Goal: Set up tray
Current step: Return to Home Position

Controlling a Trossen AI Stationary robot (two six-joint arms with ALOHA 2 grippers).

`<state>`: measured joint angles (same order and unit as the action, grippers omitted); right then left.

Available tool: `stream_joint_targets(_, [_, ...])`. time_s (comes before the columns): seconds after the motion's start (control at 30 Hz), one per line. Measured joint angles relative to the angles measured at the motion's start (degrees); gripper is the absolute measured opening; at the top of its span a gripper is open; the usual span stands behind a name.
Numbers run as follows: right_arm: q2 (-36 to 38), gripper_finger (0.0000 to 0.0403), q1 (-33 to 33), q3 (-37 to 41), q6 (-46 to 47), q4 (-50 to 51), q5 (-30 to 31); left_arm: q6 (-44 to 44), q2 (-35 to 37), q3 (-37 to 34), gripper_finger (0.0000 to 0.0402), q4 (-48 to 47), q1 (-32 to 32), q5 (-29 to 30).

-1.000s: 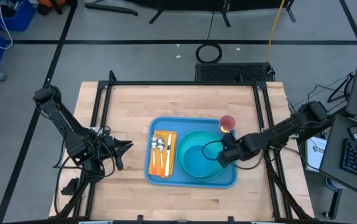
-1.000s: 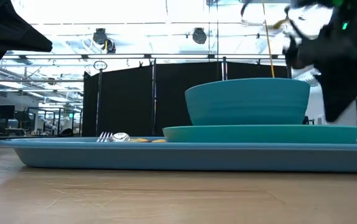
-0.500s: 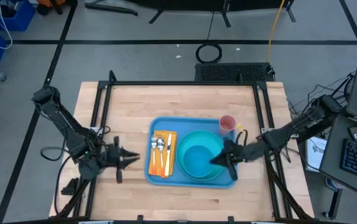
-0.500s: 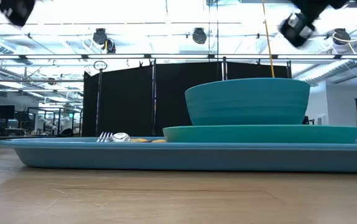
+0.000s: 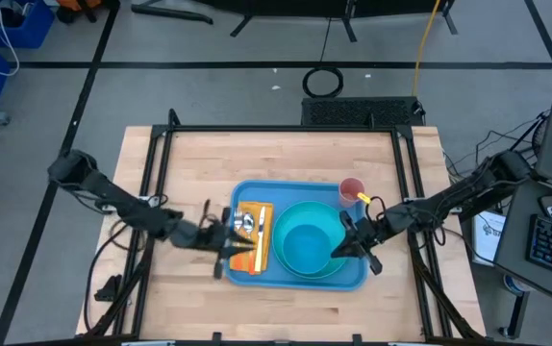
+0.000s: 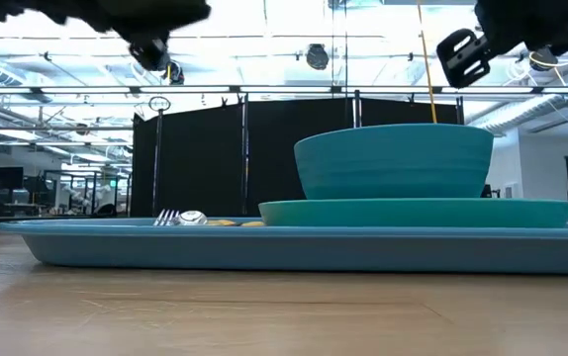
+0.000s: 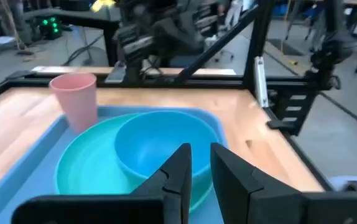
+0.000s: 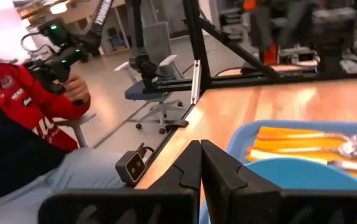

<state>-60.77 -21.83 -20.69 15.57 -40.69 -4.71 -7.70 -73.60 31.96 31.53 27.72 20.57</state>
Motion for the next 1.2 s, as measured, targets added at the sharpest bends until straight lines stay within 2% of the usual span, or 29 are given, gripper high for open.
stream_joint_targets(0.07, [1.45, 0.0, 0.6, -0.01, -1.94, 1.13, -1.06, 0.21, -1.11, -0.04, 0.0063, 1.63, -3.49, -3.51])
stream_joint_targets(0.17, [3.8, 0.0, 1.53, -0.01, -4.78, 3.79, -4.27, 2.75, -1.88, -0.04, 0.0063, 5.12, -8.58, -11.82])
stream_joint_targets(0.27, [7.53, 0.0, 1.65, 0.03, -4.82, 7.06, -6.0, 4.19, -1.17, -0.02, 0.0063, 3.23, -12.8, -16.26])
stream_joint_targets(0.37, [12.14, 0.0, 1.65, 0.01, -3.64, 13.18, -6.04, 2.76, 2.52, -3.27, 0.0063, 0.34, -16.16, -17.18])
stream_joint_targets(0.47, [16.67, 0.0, 1.1, 0.03, -3.33, 17.34, -5.85, 1.07, 7.97, -11.12, 0.0063, 5.02, -17.44, -17.32])
stream_joint_targets(0.53, [19.8, 0.0, 1.08, 0.03, -4.08, 19.77, -5.81, 0.52, 12.88, -17.41, 0.0063, 11.34, -17.5, -17.27])
stream_joint_targets(0.6, [21.92, 0.0, 1.14, 0.26, -5.18, 19.85, -5.59, 0.4, 18.57, -23.66, 0.0063, 16.13, -17.35, -15.11])
stream_joint_targets(0.7, [25.45, 0.0, 1.84, 1.49, -5.96, 20.48, -5.48, -0.66, 25.3, -30.5, 0.0063, 17.85, -16.47, -12.33])
stream_joint_targets(0.87, [32.41, 0.0, 3.31, 3.46, -4.51, 26.17, -2.46, -0.29, 35.66, -29.33, 0.0063, 2.7, -15.17, -8.62])
stream_joint_targets(1.03, [41.39, 0.0, 3.86, 6.36, -5.42, 31.38, -2.64, 3.12, 45.85, -29.04, 0.0063, -2.46, -15.36, -8.06])
stream_joint_targets(1.2, [49.95, 0.0, 3.9, 10.2, -5.53, 34.89, -2.76, 1.91, 54.96, -29.11, 0.0063, -16.44, -15.99, -6.26])
